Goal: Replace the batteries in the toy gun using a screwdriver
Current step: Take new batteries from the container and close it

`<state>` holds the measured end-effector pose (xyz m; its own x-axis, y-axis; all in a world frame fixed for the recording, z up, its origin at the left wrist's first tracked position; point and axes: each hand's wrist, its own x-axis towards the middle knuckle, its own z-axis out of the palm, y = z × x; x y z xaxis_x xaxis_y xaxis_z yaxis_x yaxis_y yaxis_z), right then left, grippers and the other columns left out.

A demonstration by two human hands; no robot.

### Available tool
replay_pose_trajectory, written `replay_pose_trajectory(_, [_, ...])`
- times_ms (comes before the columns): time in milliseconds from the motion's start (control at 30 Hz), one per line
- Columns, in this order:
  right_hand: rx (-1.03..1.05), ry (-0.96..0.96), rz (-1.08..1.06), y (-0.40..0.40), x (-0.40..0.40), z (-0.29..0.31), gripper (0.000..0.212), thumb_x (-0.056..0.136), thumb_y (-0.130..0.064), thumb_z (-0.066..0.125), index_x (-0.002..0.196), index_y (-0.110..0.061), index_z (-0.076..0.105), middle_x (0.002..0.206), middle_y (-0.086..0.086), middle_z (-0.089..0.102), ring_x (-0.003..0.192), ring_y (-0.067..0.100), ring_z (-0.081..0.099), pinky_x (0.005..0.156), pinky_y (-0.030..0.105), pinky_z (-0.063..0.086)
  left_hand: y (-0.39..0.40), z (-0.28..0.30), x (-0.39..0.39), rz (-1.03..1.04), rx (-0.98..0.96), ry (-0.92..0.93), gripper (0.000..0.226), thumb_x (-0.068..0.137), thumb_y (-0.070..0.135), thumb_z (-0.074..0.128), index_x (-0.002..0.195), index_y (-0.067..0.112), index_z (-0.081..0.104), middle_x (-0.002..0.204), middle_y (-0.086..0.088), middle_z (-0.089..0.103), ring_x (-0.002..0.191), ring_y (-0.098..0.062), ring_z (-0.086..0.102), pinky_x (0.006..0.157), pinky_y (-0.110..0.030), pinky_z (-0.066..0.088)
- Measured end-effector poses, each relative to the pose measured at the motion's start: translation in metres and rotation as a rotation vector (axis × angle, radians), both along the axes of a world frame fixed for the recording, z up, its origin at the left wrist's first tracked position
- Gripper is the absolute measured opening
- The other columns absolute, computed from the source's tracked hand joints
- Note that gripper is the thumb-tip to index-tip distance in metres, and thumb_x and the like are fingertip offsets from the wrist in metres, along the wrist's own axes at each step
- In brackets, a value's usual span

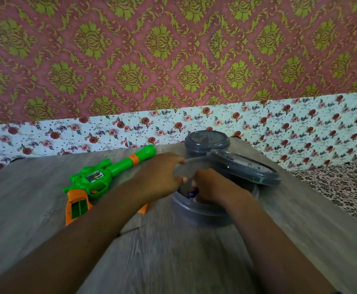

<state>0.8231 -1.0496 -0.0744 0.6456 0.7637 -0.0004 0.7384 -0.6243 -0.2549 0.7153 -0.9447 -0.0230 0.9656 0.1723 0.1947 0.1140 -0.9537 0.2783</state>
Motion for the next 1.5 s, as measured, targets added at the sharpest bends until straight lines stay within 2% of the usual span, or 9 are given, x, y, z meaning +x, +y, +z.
replay_pose_trajectory(167, [0.009, -0.026, -0.023, -0.002, -0.003, 0.001, 0.027, 0.079, -0.008, 0.064, 0.105, -0.008, 0.061, 0.103, 0.010, 0.065, 0.092, 0.024, 0.061, 0.079, 0.031, 0.048, -0.012, -0.001, 0.045, 0.037, 0.337, 0.483, 0.050, 0.089, 0.021, 0.062, 0.135, 0.008, 0.048, 0.131, -0.011, 0.056, 0.114, -0.025, 0.056, 0.091, -0.030, 0.045])
replay_pose_trajectory(467, [0.035, -0.035, -0.055, -0.001, 0.000, -0.004, 0.026, 0.078, -0.010, 0.066, 0.104, -0.008, 0.062, 0.100, 0.009, 0.065, 0.078, 0.020, 0.054, 0.073, 0.029, 0.044, -0.017, -0.021, 0.074, 0.136, 0.614, 0.700, 0.043, 0.093, 0.028, 0.056, 0.132, 0.013, 0.048, 0.131, -0.008, 0.049, 0.116, -0.025, 0.051, 0.099, -0.034, 0.040])
replay_pose_trajectory(667, [0.043, -0.056, -0.060, -0.002, -0.002, 0.001, 0.035, 0.072, -0.018, 0.075, 0.105, -0.009, 0.064, 0.100, 0.007, 0.066, 0.089, 0.022, 0.061, 0.076, 0.029, 0.046, -0.013, -0.013, 0.058, 0.046, 0.442, 0.496, 0.039, 0.086, 0.029, 0.066, 0.121, 0.014, 0.058, 0.115, -0.005, 0.059, 0.098, -0.023, 0.056, 0.084, -0.033, 0.045])
replay_pose_trajectory(800, [0.078, -0.078, -0.050, -0.005, -0.008, 0.006, 0.037, 0.076, -0.021, 0.072, 0.110, -0.013, 0.061, 0.111, 0.002, 0.065, 0.102, 0.019, 0.060, 0.090, 0.032, 0.046, -0.003, 0.001, 0.023, 0.061, 0.175, 0.091, 0.049, 0.078, 0.027, 0.074, 0.122, 0.017, 0.054, 0.121, -0.006, 0.060, 0.108, -0.024, 0.057, 0.089, -0.037, 0.050])
replay_pose_trajectory(933, [0.174, -0.164, -0.069, -0.010, -0.018, 0.014, 0.022, 0.085, -0.019, 0.062, 0.106, -0.012, 0.063, 0.108, 0.007, 0.066, 0.100, 0.021, 0.061, 0.088, 0.032, 0.046, 0.012, -0.010, -0.032, 0.152, -0.047, -0.258, 0.061, 0.074, 0.038, 0.076, 0.126, 0.027, 0.046, 0.123, 0.006, 0.058, 0.114, -0.014, 0.054, 0.094, -0.033, 0.047])
replay_pose_trajectory(1033, [0.230, -0.253, -0.046, -0.010, -0.025, 0.015, 0.013, 0.087, -0.015, 0.057, 0.094, -0.014, 0.067, 0.100, 0.007, 0.068, 0.089, 0.019, 0.063, 0.079, 0.029, 0.049, 0.021, -0.039, -0.064, 0.194, -0.121, -0.184, 0.066, 0.075, 0.038, 0.075, 0.131, 0.032, 0.040, 0.128, 0.010, 0.055, 0.116, -0.010, 0.053, 0.095, -0.029, 0.045])
replay_pose_trajectory(1167, [0.347, -0.316, -0.015, -0.013, -0.037, 0.028, 0.021, 0.086, -0.024, 0.062, 0.104, -0.014, 0.065, 0.102, 0.003, 0.063, 0.092, 0.016, 0.057, 0.083, 0.024, 0.043, 0.032, -0.062, -0.077, 0.173, -0.223, -0.123, 0.074, 0.078, 0.032, 0.075, 0.137, 0.034, 0.031, 0.134, 0.009, 0.053, 0.097, -0.005, 0.062, 0.086, -0.023, 0.048])
replay_pose_trajectory(1333, [0.471, -0.204, 0.112, -0.001, -0.080, 0.039, 0.021, 0.081, -0.028, 0.067, 0.098, -0.016, 0.068, 0.084, -0.009, 0.058, 0.074, 0.002, 0.048, 0.063, 0.008, 0.031, 0.039, -0.069, -0.076, 0.051, -0.251, -0.027, 0.083, 0.078, 0.028, 0.075, 0.144, 0.030, 0.024, 0.132, 0.007, 0.054, 0.118, -0.009, 0.052, 0.090, -0.017, 0.039])
replay_pose_trajectory(1500, [0.254, -0.291, 0.085, 0.021, -0.122, 0.023, 0.026, 0.088, -0.022, 0.057, 0.114, -0.016, 0.054, 0.104, 0.005, 0.063, 0.094, 0.023, 0.061, 0.076, 0.034, 0.050, 0.046, -0.074, -0.076, 0.049, -0.278, -0.081, 0.088, 0.074, 0.023, 0.076, 0.146, 0.026, 0.025, 0.126, 0.005, 0.060, 0.108, -0.012, 0.057, 0.085, -0.020, 0.042])
